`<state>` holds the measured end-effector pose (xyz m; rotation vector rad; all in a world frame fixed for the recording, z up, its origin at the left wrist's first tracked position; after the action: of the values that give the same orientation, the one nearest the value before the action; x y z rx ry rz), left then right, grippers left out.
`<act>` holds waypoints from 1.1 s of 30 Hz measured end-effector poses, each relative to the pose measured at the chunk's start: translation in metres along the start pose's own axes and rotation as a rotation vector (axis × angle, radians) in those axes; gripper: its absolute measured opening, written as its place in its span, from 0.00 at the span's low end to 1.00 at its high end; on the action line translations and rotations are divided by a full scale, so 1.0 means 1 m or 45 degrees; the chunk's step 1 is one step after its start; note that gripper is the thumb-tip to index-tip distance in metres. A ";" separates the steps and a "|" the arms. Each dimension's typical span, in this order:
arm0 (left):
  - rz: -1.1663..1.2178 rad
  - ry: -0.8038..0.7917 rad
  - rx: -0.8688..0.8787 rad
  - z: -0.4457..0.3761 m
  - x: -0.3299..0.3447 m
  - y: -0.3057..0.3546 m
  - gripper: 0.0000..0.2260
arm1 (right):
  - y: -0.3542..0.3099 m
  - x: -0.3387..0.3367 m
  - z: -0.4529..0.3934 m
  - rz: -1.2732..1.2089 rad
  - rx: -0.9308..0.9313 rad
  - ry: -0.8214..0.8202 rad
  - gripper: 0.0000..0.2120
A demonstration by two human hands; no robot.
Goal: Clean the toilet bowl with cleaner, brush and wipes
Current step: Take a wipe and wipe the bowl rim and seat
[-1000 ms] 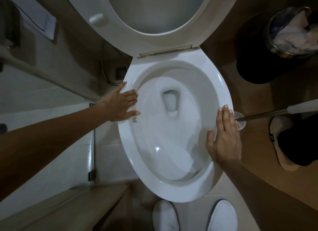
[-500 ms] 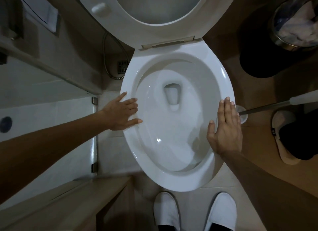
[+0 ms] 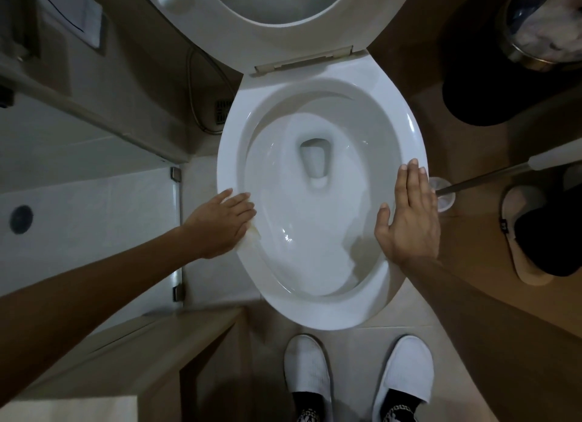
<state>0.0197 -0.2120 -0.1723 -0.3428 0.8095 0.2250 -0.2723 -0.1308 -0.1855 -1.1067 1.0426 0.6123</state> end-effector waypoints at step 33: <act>0.344 0.242 -0.146 0.022 -0.013 0.056 0.23 | -0.002 0.001 0.001 0.104 -0.005 -0.061 0.35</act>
<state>0.0075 -0.1523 -0.1604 -0.3659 1.0333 0.4989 -0.2697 -0.1305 -0.1851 -1.0520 1.0492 0.7037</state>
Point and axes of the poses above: each hand's wrist, its own z-axis away from the middle knuckle, its own x-axis out of the palm, y = z × x, the point moved 8 cm from there along -z, towards the middle knuckle, and after that the axes turned 7 degrees about -z, right-handed, at the moved point
